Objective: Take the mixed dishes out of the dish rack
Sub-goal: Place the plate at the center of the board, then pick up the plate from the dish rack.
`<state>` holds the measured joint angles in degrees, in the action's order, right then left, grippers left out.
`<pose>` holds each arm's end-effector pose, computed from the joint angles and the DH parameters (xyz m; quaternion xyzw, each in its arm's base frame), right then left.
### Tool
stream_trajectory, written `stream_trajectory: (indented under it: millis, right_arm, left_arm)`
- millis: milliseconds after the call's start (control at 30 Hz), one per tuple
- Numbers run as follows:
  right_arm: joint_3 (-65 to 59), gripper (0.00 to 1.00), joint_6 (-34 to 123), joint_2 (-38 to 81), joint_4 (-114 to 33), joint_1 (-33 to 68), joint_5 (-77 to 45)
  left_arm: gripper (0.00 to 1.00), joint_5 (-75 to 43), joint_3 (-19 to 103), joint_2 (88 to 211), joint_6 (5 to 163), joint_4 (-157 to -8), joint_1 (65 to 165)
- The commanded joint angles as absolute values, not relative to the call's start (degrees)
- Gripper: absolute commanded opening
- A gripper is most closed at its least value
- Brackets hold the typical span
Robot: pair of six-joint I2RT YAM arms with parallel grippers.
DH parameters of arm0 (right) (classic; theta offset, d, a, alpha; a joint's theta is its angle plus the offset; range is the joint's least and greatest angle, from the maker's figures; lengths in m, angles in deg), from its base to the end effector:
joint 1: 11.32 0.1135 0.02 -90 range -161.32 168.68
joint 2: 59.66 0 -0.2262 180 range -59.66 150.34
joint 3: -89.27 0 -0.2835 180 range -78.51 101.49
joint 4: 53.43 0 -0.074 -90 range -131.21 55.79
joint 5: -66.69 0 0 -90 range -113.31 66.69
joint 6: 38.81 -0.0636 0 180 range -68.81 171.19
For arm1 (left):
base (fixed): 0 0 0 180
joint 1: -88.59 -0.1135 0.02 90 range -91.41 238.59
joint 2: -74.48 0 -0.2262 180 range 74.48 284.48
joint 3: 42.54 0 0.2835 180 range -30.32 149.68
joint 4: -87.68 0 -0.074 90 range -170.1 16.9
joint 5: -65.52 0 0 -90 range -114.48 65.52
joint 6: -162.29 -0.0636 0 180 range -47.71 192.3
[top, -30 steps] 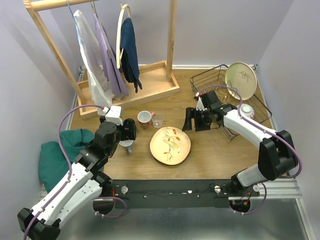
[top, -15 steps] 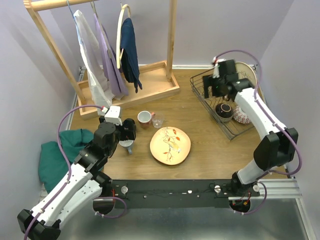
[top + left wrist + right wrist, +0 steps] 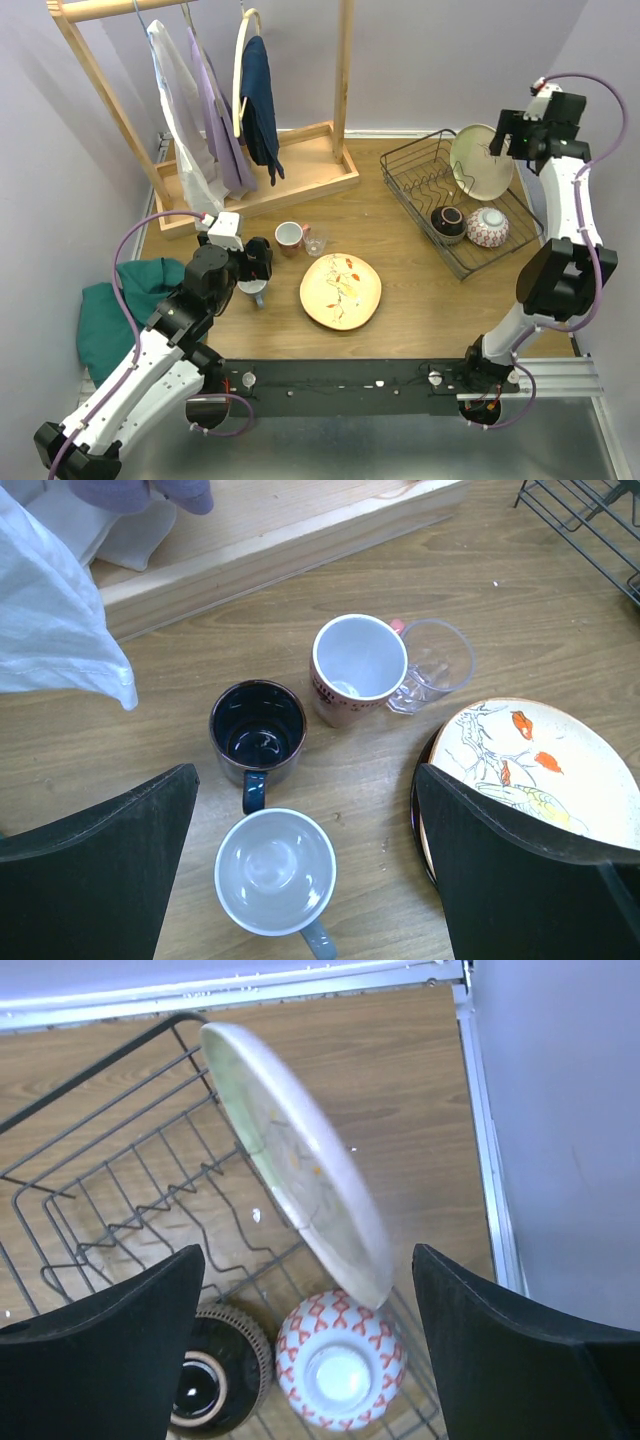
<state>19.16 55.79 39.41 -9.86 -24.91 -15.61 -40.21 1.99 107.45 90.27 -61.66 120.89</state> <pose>0.4388 -0.0973 0.3160 0.0366 0.8756 -0.0174 0.4813 0.2085 -0.1114 0.2492 0.0218 0.8106 -0.1432 0.5675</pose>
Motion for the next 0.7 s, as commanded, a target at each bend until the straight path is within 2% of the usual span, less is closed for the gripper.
stream_trajectory:
  millis: [0,200,433,667]
  right_arm:
    - [21.5,0.89,56.5,43.7,-13.4,-30.2,-1.1]
    - [23.1,0.86,59.2,48.6,-13.7,-32.6,4.0]
    - [24.1,0.75,59.9,53.2,-14.7,-32.9,9.2]
    - [26.3,0.50,61.3,56.1,-14.0,-32.9,12.4]
  left_arm:
    - [0.99,-38.9,2.2,107.4,89.1,-62.9,120.3]
    - [0.99,-37.6,2.1,108.4,88.7,-63.3,120.1]
    - [0.99,-37.0,2.2,110.1,88.6,-63.2,120.0]
    - [0.99,-36.3,2.3,111.3,88.3,-63.2,119.6]
